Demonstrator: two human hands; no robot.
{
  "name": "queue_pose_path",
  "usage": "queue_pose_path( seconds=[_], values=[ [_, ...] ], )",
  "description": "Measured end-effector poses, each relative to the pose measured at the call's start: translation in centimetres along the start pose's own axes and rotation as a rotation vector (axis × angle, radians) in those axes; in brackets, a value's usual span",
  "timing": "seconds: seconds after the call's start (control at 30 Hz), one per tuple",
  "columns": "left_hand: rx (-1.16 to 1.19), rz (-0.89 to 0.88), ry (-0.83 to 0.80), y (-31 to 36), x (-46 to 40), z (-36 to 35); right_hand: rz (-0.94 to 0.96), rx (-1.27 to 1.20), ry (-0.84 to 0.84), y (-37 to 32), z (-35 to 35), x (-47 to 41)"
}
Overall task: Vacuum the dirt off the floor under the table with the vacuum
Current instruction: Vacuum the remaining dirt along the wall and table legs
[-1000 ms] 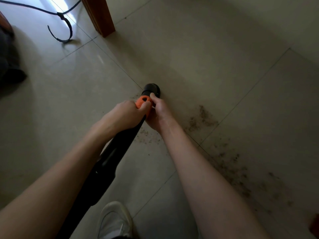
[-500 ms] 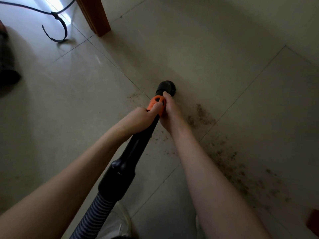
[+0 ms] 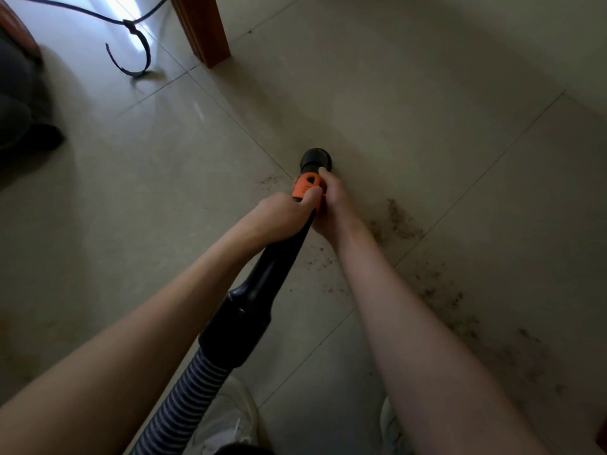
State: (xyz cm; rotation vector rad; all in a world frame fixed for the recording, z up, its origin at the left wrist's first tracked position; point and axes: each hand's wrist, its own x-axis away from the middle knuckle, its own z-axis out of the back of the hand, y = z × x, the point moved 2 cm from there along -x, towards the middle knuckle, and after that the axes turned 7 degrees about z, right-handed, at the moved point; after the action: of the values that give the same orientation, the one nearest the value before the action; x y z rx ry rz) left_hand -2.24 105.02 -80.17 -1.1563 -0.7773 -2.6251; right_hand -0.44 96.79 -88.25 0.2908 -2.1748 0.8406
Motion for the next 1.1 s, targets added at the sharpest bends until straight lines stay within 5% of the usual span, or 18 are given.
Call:
queue_pose_path(
  seconds=[0.3, 0.67, 1.1],
  values=[
    [-0.035, 0.075, 0.105, -1.6, 0.6, 2.4, -0.069, 0.009, -0.124, 2.1, -3.4, 0.1],
    [0.139, 0.044, -0.105, -2.1, 2.5, -0.3, -0.121, -0.158, -0.133, 0.5, -1.7, 0.5],
    [0.166, 0.003, -0.055, -1.9, 2.6, -1.9, -0.207, 0.233, -0.069, -1.3, -1.5, 1.7]
  ],
)
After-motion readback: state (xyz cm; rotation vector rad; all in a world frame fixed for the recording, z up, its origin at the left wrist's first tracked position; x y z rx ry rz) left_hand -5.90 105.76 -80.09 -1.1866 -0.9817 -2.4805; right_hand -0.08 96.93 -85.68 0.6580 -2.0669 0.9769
